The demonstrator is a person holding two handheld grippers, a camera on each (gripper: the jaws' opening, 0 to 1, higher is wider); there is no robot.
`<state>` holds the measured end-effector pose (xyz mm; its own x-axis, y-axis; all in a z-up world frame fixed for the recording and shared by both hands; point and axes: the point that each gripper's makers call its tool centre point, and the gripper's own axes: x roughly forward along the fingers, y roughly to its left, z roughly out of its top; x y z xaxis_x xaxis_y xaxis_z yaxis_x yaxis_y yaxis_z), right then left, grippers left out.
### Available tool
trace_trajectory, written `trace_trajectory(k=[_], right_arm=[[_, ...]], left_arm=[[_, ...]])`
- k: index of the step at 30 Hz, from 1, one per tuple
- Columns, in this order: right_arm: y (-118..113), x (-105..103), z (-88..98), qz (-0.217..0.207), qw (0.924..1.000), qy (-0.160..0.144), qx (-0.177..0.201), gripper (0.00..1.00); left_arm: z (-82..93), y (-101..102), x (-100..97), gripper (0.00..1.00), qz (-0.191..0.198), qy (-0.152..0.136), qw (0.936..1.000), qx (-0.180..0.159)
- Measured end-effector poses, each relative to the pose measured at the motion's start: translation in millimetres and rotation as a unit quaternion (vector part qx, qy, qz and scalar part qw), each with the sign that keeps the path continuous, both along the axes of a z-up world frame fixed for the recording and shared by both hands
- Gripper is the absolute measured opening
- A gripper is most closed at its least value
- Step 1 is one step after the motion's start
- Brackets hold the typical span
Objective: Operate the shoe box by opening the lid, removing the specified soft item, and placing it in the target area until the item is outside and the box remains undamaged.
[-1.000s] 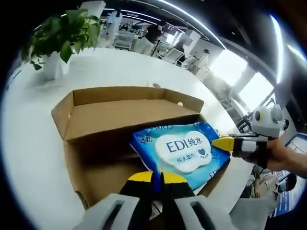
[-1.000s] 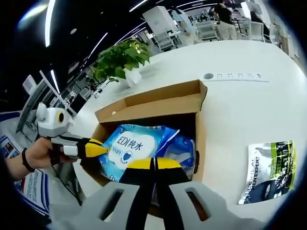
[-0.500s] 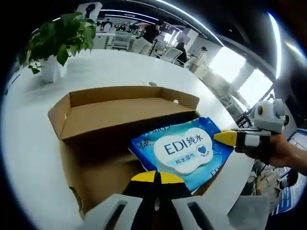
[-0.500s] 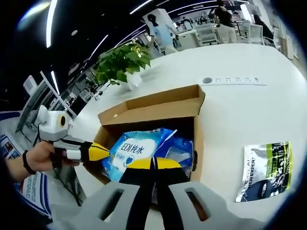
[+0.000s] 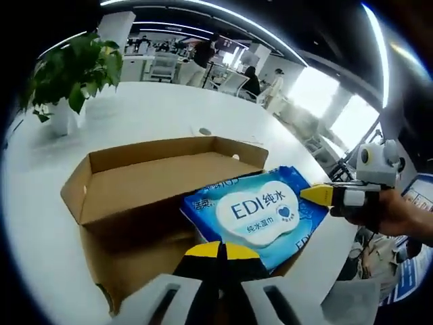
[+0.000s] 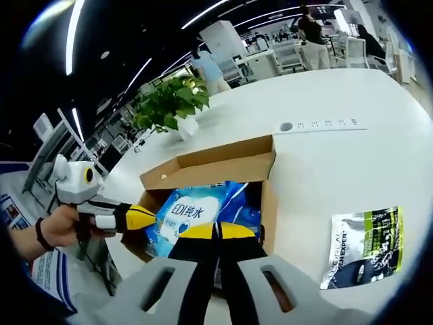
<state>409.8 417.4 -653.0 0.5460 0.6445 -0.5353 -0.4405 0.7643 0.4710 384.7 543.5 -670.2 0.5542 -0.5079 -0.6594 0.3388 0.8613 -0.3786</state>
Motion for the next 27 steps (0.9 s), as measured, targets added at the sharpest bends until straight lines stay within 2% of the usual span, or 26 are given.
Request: trace_trajectory(k=[8,15,20,27], right_arm=[[-21.2,-3.1,14.2,-0.016,0.9998,-0.011,0.004,0.0],[-47.2,-6.8,22.1,-0.034,0.9992,-0.018,0.004,0.0],[-73.1,-9.9,25.4,-0.054,0.9983,-0.022,0.005,0.0],[-116.1,-15.9,26.1,-0.084,0.9962,-0.021,0.006,0.0]], left_arm=[[15.0,-18.8,11.3,0.0,-0.015,-0.015,0.9998,-0.002],[25.9,-47.1,17.8,0.0,-0.038,-0.025,0.9989,0.003],[32.0,-71.3,22.2,0.0,-0.049,-0.029,0.9984,-0.003],[35.1,-114.1,22.7,0.0,-0.083,-0.034,0.996,0.0]])
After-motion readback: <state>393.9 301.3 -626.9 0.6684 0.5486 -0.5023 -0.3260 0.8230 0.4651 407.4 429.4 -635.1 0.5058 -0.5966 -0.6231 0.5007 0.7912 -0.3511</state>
